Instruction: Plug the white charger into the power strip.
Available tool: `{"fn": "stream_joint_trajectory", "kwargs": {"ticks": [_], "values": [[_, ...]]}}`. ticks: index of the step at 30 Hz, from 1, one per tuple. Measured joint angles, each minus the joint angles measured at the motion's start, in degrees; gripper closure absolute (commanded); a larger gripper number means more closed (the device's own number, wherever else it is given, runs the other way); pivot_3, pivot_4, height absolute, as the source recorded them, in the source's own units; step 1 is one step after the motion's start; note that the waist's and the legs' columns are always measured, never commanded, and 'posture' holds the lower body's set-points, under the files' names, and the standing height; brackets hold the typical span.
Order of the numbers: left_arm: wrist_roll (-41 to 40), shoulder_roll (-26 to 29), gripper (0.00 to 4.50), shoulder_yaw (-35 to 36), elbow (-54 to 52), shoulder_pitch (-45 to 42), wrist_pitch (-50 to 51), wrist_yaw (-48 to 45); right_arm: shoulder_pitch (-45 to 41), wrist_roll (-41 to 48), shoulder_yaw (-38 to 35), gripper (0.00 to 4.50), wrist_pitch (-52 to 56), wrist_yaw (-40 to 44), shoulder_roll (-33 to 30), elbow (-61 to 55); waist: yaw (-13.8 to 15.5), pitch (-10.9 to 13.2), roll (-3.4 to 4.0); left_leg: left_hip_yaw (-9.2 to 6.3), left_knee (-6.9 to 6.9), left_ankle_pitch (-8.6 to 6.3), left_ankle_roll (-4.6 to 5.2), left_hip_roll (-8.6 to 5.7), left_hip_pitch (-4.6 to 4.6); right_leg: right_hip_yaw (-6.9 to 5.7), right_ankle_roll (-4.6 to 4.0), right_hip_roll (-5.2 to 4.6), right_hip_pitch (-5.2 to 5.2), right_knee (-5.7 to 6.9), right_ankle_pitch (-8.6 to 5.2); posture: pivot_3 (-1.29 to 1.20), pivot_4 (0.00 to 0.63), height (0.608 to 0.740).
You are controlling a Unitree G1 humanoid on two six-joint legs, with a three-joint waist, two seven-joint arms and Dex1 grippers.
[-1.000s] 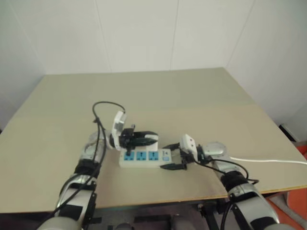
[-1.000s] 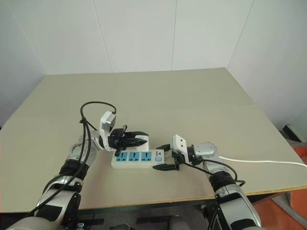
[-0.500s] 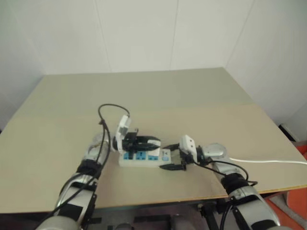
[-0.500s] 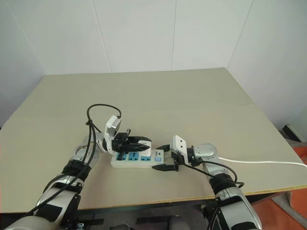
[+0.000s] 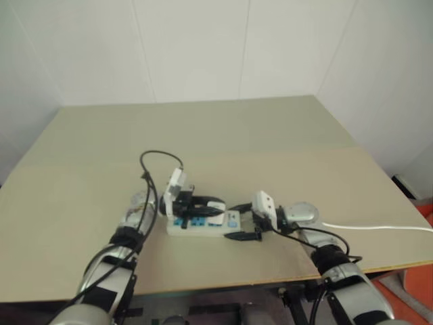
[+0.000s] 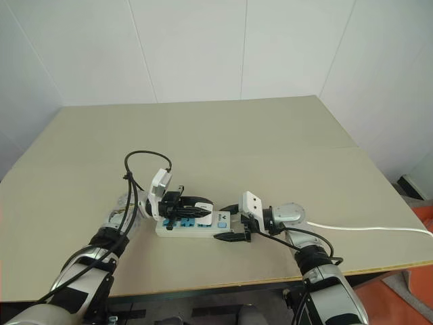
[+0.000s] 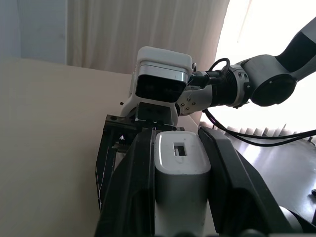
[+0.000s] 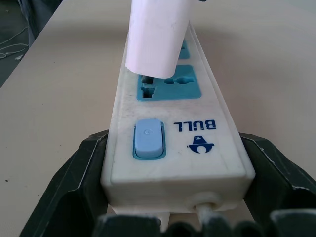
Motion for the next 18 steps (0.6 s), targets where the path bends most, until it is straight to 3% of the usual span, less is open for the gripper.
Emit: {"fn": "stream_joint_trajectory", "kwargs": {"ticks": [18], "values": [[-0.98, -0.2, 3.49, -0.54, 1.03, 1.09, -4.05, -0.06, 0.59, -0.2, 0.0, 1.08, 0.07, -0.33, 0.16, -0.66, -0.23, -0.06, -0.03, 0.0, -0.04, -0.01, 0.01, 0.0, 0.01, 0.0, 0.02, 0.0, 0.01, -0.04, -0.01, 0.0, 0.15, 0.74]]}}
